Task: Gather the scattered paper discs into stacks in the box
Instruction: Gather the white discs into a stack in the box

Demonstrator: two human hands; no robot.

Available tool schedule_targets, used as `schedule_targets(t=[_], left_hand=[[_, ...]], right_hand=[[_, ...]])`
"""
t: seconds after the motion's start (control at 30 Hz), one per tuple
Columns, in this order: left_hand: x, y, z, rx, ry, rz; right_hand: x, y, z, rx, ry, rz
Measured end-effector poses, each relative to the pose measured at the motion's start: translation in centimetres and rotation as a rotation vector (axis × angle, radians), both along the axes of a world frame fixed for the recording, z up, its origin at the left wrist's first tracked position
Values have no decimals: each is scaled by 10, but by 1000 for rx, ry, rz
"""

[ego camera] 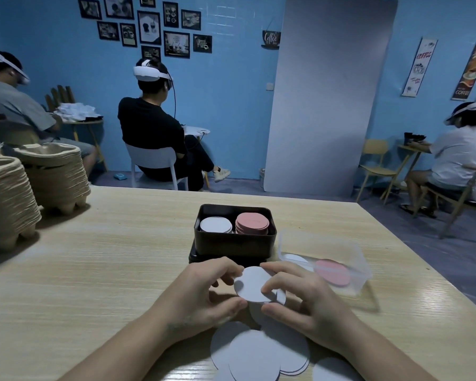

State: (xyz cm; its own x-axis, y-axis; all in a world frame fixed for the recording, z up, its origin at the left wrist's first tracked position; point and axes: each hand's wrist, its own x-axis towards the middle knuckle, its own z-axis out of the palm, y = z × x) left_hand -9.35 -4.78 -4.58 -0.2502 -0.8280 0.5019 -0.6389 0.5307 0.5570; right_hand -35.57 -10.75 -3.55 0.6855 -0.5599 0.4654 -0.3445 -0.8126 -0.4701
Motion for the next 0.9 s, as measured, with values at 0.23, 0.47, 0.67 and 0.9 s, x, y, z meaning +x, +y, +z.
schedule_targets(t=[0.23, 0.47, 0.67, 0.9], left_hand=[[-6, -2, -1, -60, 20, -52], [-9, -2, 2, 1, 30, -117], [-8, -1, 2, -82, -9, -99], [-9, -2, -1, -120, -103, -79]], right_hand=[[3, 2, 1, -3, -72, 42], [3, 1, 1, -68, -57, 57], [2, -1, 0, -41, -16, 29], [2, -2, -3, 63, 34, 17]])
